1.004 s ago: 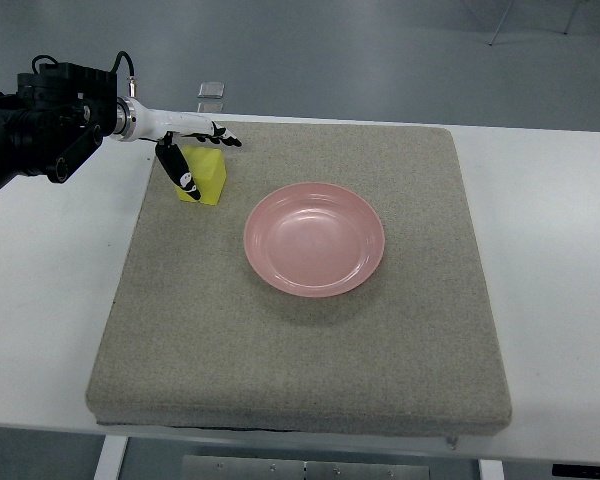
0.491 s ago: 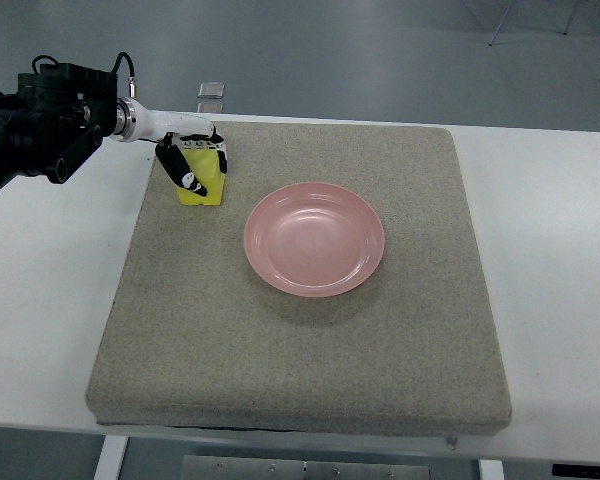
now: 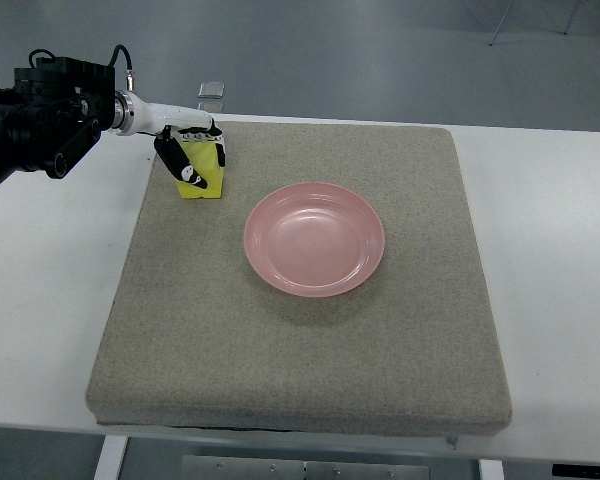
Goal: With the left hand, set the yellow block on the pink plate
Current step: 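Lift the yellow cube and carry it over the pink plate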
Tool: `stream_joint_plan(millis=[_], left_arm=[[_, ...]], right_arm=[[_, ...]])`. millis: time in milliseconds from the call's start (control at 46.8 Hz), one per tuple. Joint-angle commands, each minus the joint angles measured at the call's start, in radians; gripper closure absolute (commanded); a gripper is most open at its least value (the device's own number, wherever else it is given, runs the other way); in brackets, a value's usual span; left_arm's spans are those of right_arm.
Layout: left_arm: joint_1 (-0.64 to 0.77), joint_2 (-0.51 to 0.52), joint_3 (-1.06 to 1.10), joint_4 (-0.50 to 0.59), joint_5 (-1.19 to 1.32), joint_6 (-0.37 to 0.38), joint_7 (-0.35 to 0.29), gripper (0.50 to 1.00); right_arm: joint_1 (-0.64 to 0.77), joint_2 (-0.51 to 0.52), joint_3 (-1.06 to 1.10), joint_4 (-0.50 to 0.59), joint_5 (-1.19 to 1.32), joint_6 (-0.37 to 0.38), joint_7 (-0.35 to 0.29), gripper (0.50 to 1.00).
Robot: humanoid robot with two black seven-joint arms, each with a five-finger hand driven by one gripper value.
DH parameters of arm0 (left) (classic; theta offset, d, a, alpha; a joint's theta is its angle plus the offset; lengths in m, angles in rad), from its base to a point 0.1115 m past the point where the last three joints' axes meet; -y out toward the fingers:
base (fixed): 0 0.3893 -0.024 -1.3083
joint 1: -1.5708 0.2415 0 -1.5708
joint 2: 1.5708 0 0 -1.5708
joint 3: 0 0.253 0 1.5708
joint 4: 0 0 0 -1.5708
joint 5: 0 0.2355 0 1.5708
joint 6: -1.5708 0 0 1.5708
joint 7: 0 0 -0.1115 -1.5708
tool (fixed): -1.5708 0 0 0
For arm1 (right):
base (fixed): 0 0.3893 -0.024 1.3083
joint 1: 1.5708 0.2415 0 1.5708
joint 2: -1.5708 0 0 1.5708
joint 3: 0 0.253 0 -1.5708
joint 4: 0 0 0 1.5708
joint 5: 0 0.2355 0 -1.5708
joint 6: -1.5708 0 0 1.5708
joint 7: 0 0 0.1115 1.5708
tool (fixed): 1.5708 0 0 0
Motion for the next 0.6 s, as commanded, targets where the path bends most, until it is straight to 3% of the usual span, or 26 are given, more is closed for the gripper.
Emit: stream_joint_plan(millis=[0, 299, 577], left_arm=[[-0.007, 0.000, -0.002, 0.000, -0.002, 0.020, 0.000, 1.000], [-0.059, -0.003, -0.020, -0.012, -0.014, 0.080, 0.000, 1.000], [-0.098, -0.064, -0.049, -0.087, -0.014, 0.080, 0.000, 1.000]], right_arm=[[0.000, 0.000, 0.000, 0.000, 0.000, 0.000, 0.000, 0.576], [0.000, 0.000, 0.000, 0.000, 0.000, 0.000, 0.000, 0.576], [-0.001, 0.000, 0.000, 0.000, 0.000, 0.000, 0.000, 0.576]])
